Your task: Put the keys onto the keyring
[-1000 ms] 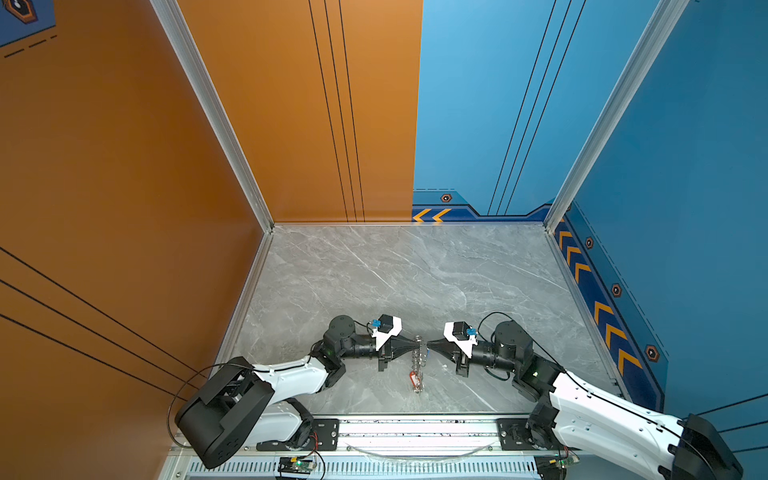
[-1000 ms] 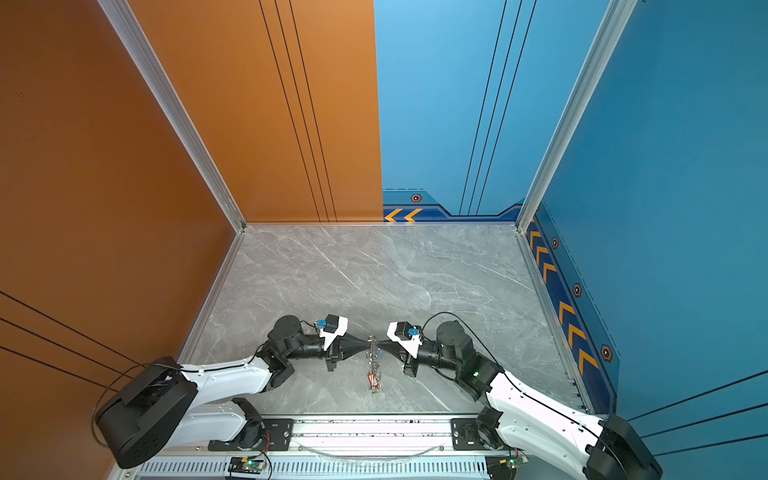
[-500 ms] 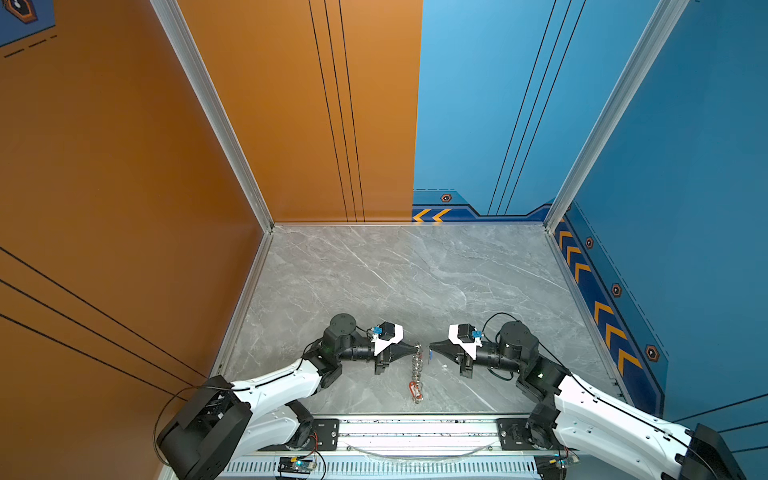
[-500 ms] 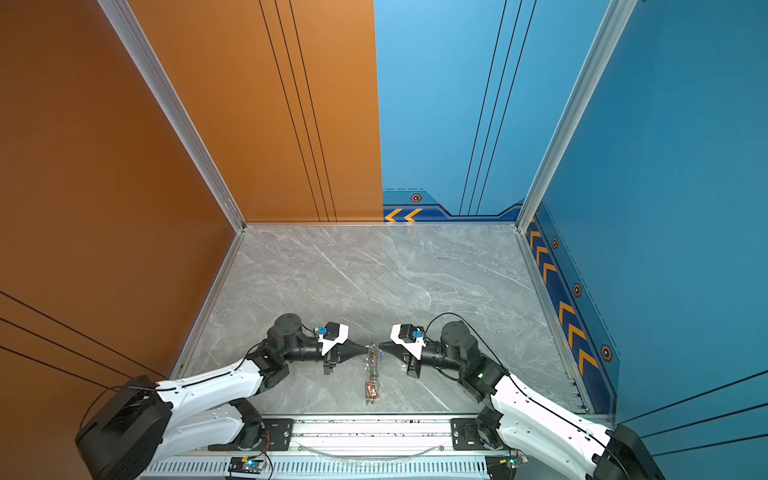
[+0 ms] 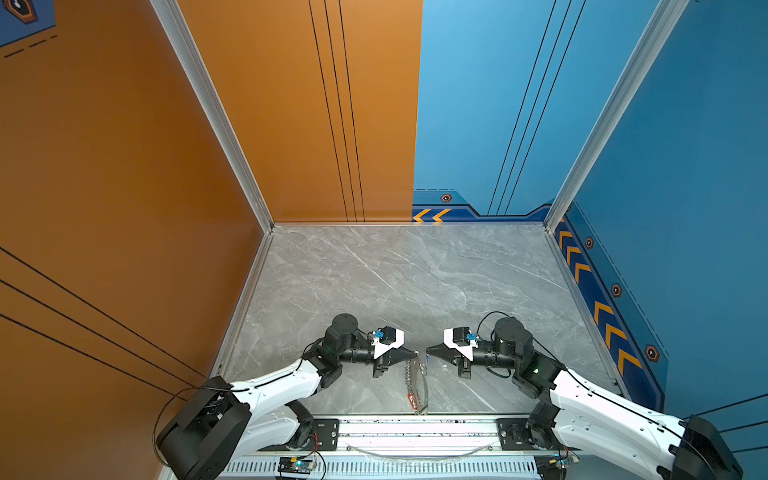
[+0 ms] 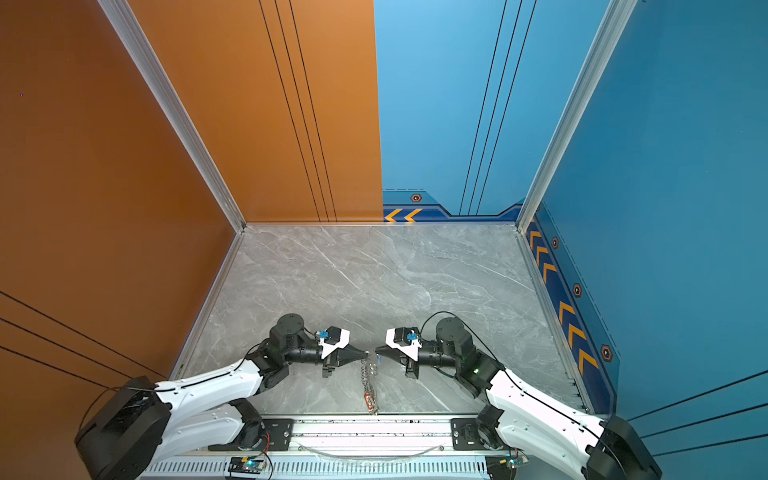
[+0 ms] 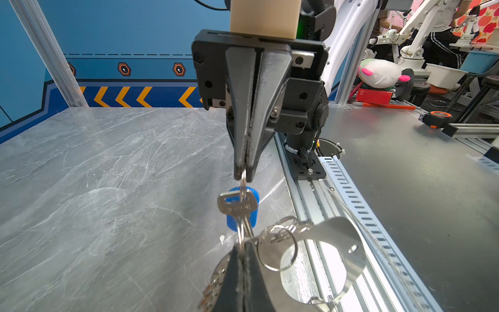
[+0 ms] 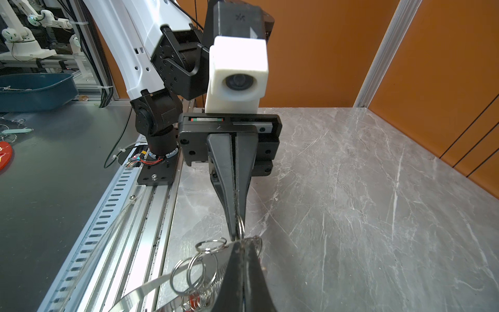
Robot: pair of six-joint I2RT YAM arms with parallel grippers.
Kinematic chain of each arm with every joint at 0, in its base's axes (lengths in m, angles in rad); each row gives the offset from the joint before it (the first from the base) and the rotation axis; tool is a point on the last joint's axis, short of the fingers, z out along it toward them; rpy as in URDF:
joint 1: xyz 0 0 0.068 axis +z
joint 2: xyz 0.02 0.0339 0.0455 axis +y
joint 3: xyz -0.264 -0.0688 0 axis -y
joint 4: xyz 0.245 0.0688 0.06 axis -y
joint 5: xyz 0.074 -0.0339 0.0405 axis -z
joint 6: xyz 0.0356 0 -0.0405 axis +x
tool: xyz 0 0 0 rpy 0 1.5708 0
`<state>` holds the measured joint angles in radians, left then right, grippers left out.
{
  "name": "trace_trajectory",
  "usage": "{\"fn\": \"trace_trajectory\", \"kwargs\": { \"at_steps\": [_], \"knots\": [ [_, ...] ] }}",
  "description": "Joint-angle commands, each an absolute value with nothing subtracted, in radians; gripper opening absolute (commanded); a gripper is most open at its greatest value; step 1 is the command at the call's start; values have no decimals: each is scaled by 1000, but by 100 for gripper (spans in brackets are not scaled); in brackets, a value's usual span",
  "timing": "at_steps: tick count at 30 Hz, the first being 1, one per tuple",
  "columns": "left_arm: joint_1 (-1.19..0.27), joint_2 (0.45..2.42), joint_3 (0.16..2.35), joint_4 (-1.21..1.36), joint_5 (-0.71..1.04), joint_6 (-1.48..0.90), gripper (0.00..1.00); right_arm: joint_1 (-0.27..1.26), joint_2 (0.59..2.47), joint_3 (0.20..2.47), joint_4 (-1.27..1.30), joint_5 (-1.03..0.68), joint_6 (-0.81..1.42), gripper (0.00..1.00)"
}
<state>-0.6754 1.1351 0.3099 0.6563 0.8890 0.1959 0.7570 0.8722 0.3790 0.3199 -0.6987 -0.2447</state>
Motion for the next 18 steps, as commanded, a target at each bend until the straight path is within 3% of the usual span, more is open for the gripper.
{"fn": "trace_trajectory", "kwargs": {
  "at_steps": [1, 18],
  "knots": [
    [-680, 1128, 330, 646, 935, 218, 0, 756, 887, 425, 289, -742, -291, 0],
    [-593, 1148, 400, 644, 866, 270, 0, 710, 904, 462, 278, -689, -336, 0]
  ]
}}
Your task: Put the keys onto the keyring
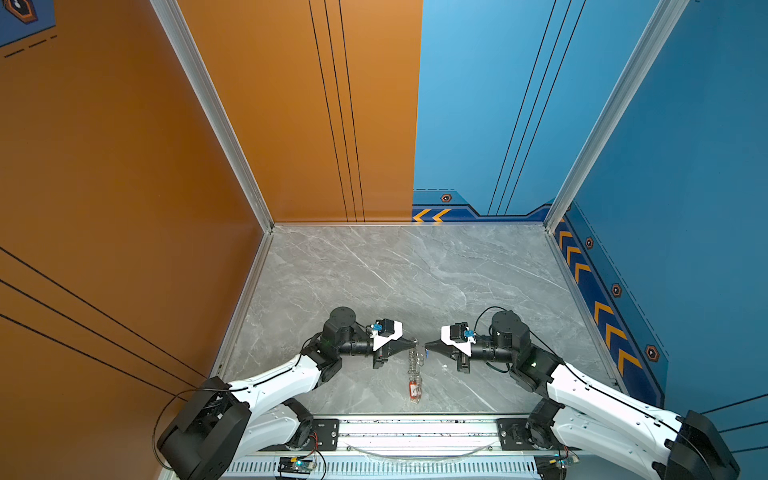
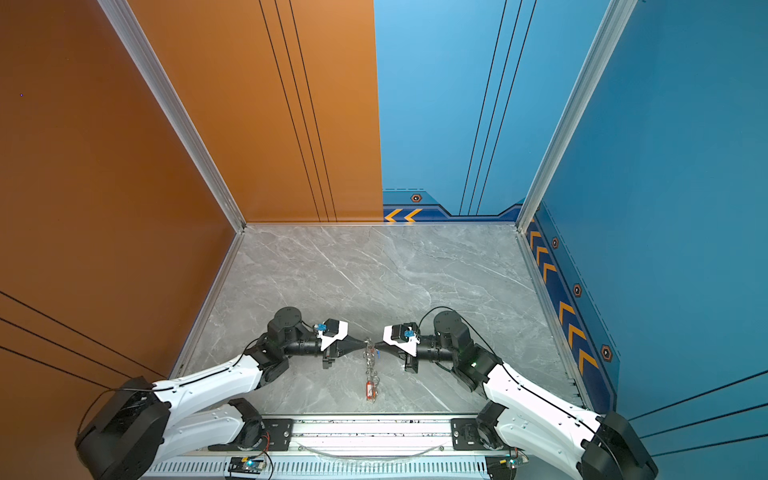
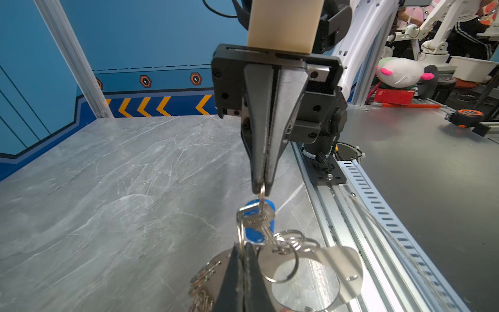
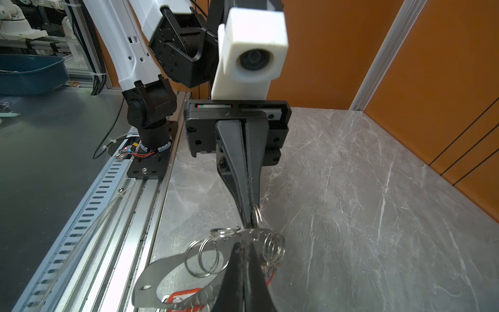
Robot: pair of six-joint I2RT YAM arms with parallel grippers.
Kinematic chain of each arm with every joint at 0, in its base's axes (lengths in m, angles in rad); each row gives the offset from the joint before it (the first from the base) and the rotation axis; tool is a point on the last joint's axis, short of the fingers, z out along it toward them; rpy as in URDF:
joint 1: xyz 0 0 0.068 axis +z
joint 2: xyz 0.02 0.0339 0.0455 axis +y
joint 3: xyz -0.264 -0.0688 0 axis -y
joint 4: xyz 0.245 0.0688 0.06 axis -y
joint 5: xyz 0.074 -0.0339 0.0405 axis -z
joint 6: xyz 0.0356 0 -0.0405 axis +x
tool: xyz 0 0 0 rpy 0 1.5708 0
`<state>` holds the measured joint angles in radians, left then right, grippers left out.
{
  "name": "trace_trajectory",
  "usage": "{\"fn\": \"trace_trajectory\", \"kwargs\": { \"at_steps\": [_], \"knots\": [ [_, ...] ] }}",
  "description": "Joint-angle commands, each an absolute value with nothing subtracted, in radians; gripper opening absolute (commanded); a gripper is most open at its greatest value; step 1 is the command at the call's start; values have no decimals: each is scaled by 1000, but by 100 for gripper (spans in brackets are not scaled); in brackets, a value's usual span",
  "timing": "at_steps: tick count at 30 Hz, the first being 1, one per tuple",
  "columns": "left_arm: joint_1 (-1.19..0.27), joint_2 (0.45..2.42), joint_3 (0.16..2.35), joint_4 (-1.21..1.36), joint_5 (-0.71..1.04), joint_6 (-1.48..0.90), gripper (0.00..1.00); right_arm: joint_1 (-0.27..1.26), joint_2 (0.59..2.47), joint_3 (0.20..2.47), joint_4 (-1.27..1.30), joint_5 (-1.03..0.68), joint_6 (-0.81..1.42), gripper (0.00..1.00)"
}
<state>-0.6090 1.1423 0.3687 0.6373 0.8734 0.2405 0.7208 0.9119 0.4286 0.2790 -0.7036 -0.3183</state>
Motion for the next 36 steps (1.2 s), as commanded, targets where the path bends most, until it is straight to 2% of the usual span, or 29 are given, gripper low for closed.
{"fn": "trace_trajectory", "kwargs": {
  "at_steps": [1, 22, 36],
  "knots": [
    [-592, 1155, 406, 644, 878, 272, 0, 709, 901, 463, 279, -694, -336, 0],
    [-587, 1166, 392, 645, 1043, 276, 0, 659, 961, 581, 113, -829, -445, 0],
    [-590, 1175, 398, 644, 1078, 265, 0, 695, 979, 577, 109, -822, -470, 0]
  ]
}}
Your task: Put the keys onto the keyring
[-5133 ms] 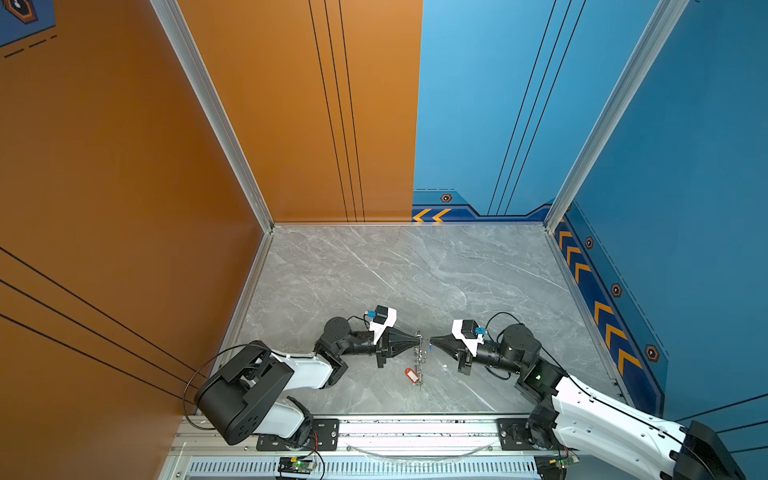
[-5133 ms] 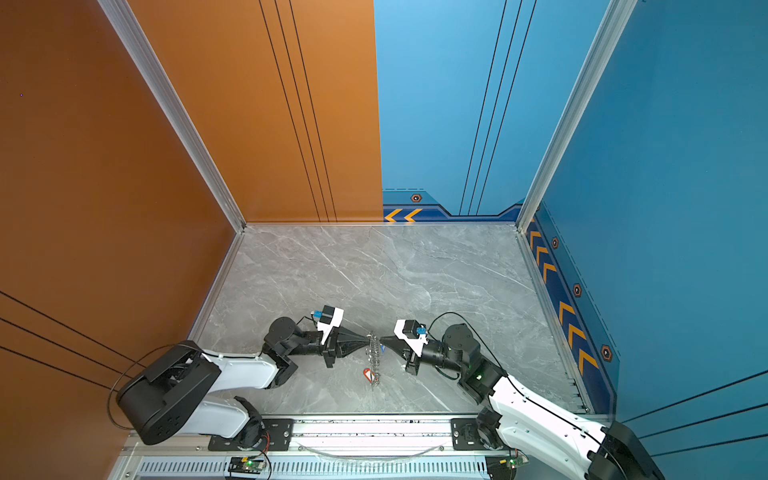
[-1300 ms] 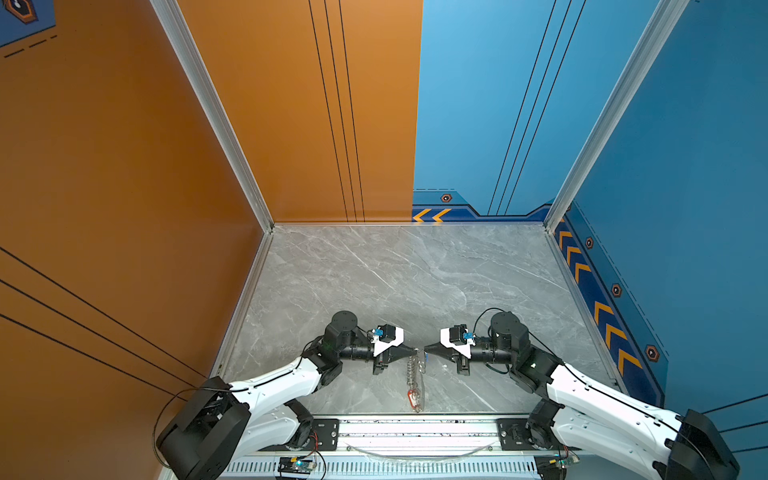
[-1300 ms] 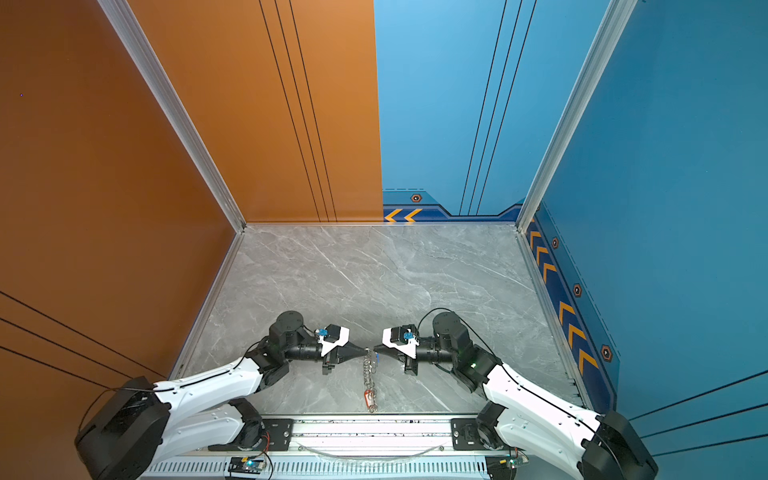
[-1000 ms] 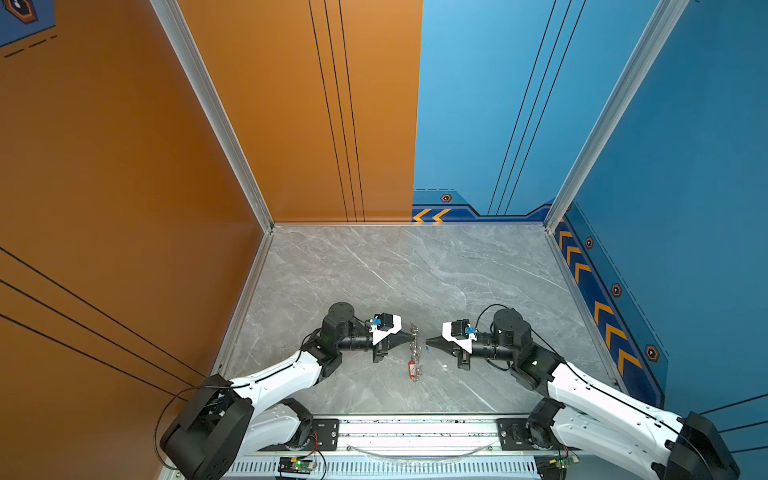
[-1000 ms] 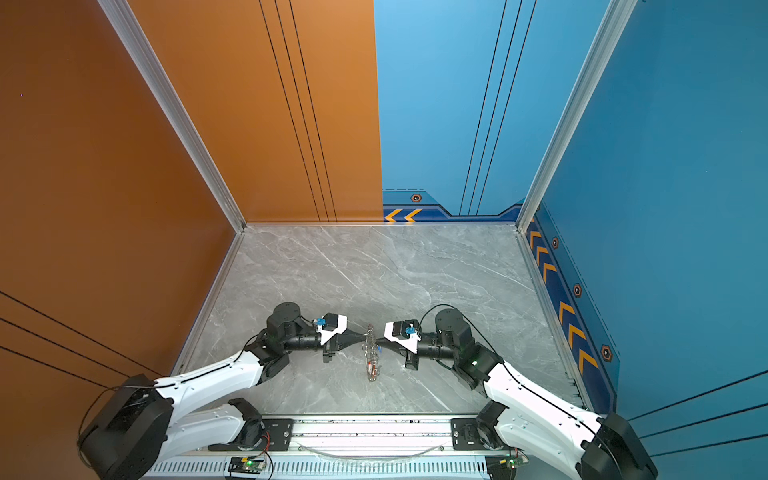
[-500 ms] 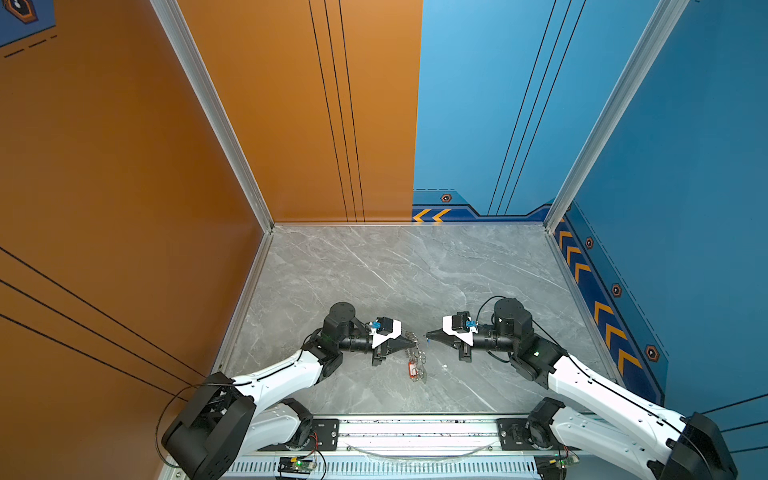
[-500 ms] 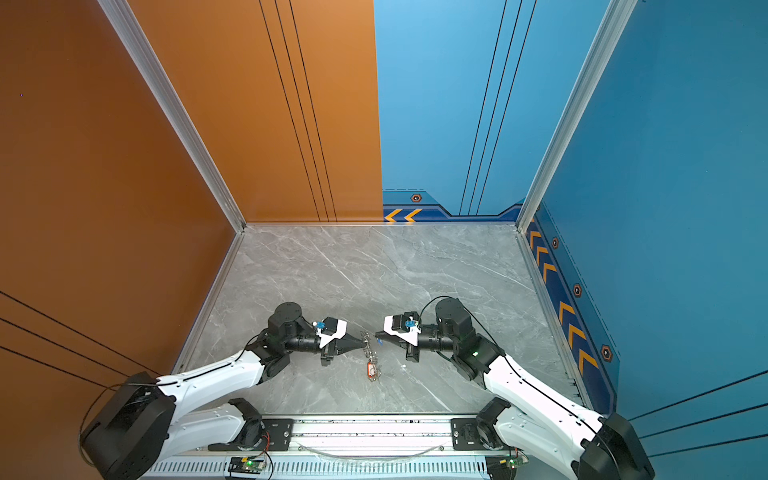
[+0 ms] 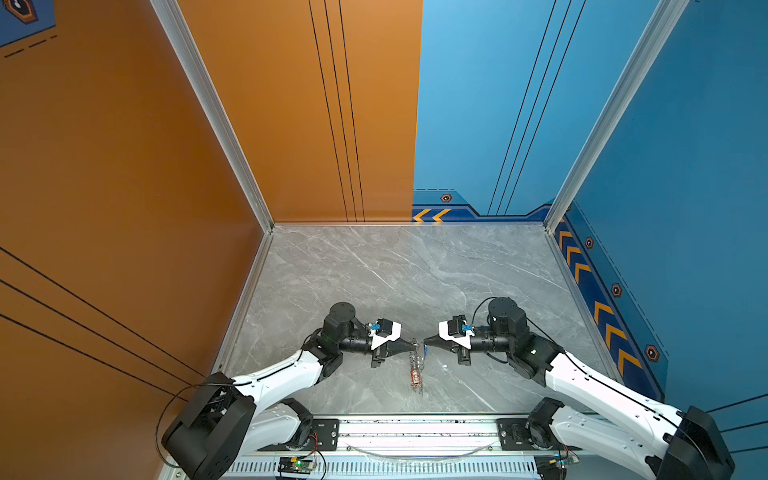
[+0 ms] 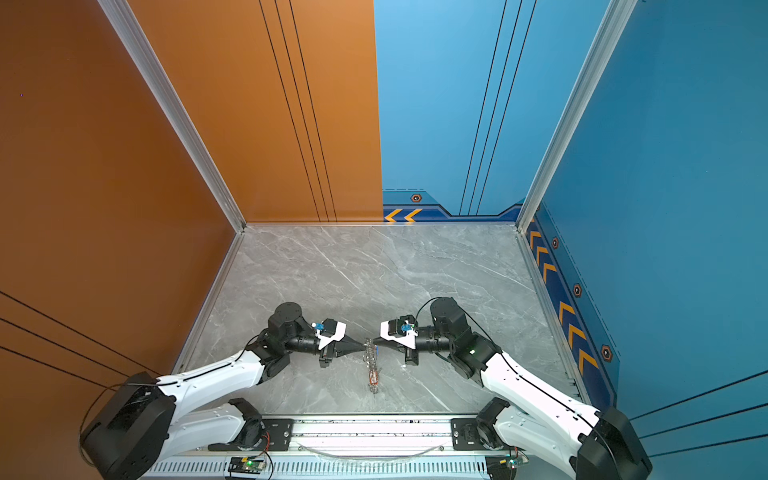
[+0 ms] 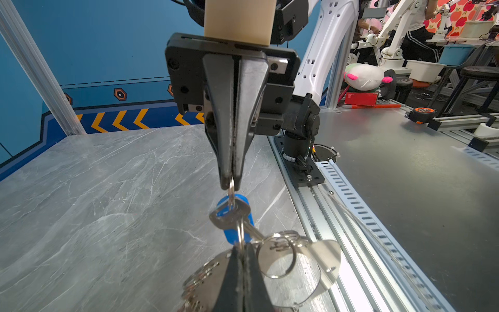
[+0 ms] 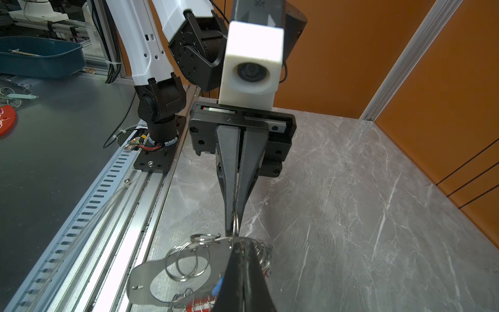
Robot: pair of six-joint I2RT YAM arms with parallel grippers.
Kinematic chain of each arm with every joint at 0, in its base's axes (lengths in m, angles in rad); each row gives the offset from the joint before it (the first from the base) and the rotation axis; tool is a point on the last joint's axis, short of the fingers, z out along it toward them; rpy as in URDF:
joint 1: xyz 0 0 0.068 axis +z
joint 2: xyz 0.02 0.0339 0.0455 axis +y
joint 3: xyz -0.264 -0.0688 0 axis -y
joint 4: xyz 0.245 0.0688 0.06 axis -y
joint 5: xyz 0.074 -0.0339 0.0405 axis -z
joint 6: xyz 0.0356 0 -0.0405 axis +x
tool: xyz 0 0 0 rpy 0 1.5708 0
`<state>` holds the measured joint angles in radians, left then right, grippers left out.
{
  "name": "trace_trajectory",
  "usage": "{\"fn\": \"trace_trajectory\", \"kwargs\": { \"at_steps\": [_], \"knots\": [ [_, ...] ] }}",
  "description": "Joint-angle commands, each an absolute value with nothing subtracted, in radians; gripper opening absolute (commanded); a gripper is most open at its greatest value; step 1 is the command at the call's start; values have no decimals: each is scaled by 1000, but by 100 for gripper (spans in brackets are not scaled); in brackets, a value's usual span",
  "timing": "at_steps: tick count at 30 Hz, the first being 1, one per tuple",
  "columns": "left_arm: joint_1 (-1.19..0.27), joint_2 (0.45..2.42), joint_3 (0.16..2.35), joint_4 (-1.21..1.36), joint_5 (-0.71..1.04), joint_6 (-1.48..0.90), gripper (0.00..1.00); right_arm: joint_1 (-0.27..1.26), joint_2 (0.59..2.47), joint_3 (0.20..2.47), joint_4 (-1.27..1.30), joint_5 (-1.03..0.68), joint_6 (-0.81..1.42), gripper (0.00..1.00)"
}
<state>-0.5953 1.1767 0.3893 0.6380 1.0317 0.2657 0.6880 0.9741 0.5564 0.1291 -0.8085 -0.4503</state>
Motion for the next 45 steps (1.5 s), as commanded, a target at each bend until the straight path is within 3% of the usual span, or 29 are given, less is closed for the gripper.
{"fn": "trace_trajectory", "kwargs": {
  "at_steps": [1, 45],
  "knots": [
    [-591, 1175, 399, 644, 1079, 265, 0, 695, 982, 577, 107, -821, -471, 0],
    [-607, 1182, 398, 646, 1055, 261, 0, 775, 948, 591, 114, -744, -471, 0]
  ]
}}
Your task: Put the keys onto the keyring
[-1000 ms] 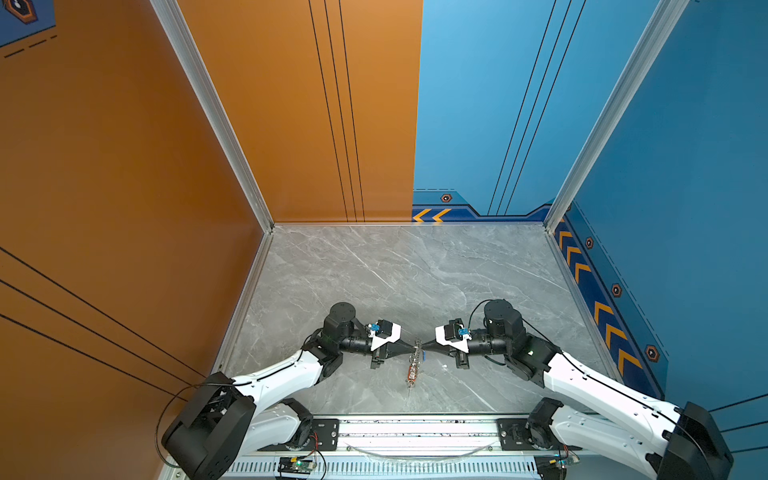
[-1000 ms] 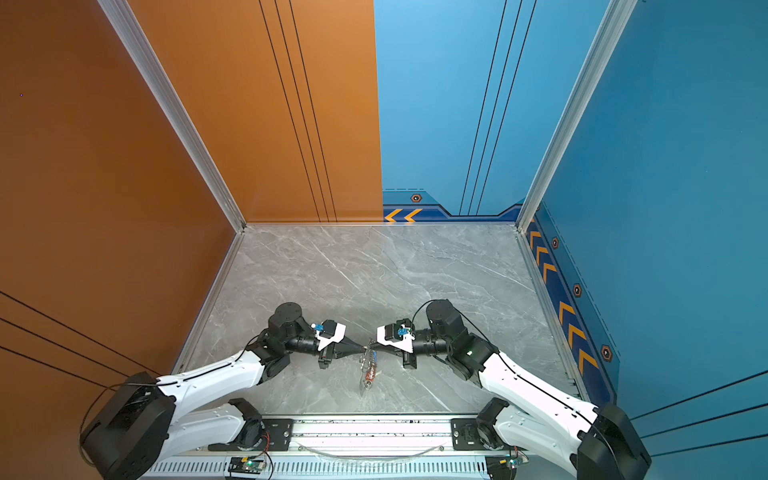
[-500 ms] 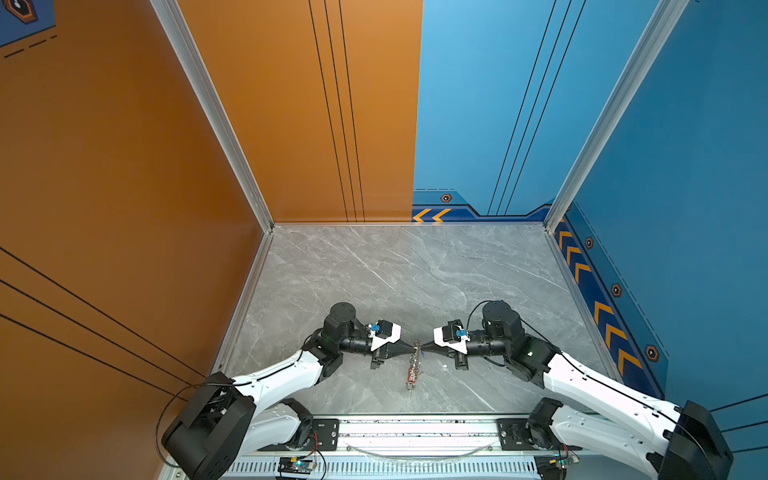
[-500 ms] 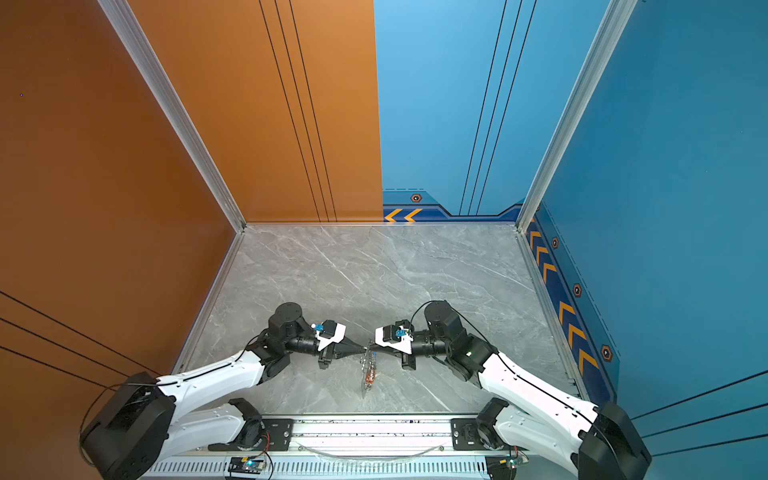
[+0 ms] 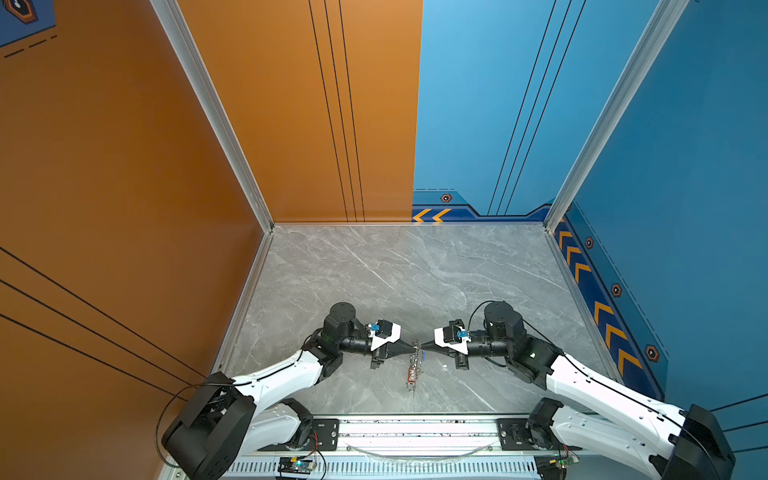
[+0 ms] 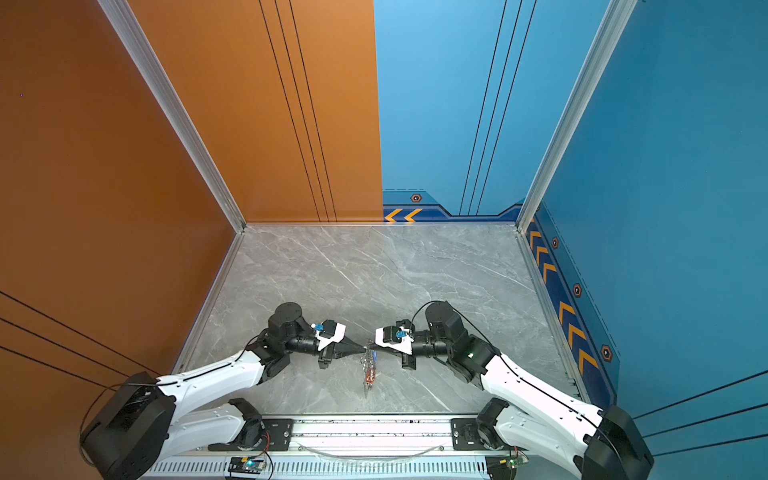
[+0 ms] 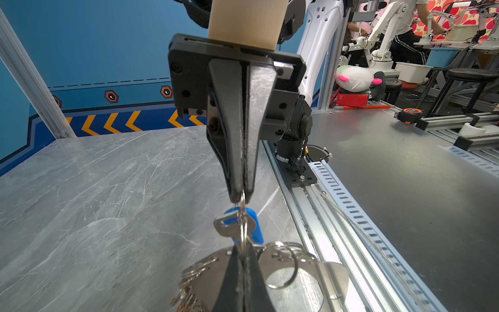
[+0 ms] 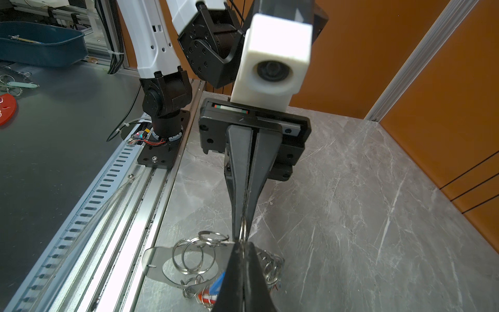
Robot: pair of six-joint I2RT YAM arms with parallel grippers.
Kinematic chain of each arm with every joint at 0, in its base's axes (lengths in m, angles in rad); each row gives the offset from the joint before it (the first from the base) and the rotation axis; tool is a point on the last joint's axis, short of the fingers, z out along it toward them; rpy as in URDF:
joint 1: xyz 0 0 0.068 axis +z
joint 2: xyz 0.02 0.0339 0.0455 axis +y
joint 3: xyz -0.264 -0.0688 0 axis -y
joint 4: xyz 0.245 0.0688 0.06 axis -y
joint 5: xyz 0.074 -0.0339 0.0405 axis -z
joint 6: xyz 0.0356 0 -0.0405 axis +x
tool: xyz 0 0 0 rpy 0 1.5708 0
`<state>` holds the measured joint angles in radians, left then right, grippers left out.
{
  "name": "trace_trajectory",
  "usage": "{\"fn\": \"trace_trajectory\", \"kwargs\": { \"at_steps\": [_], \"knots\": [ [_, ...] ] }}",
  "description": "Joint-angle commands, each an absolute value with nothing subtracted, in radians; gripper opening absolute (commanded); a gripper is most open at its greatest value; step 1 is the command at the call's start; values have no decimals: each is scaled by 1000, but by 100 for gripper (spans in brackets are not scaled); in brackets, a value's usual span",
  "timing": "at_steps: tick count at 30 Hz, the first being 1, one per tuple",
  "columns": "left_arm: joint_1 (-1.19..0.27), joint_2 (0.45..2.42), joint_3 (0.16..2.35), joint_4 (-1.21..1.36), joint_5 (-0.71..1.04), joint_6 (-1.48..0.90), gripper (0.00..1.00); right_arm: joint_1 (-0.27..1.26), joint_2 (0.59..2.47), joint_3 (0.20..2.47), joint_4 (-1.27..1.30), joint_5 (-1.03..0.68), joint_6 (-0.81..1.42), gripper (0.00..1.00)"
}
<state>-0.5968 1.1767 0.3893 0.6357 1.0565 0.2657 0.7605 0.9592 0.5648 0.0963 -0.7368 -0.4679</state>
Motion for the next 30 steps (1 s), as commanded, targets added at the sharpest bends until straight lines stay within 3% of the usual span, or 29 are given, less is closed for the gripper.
{"fn": "trace_trajectory", "kwargs": {
  "at_steps": [1, 30],
  "knots": [
    [-607, 1181, 399, 645, 1055, 261, 0, 777, 949, 590, 117, -738, -471, 0],
    [-613, 1175, 396, 637, 1016, 275, 0, 759, 940, 581, 183, -696, -372, 0]
  ]
}}
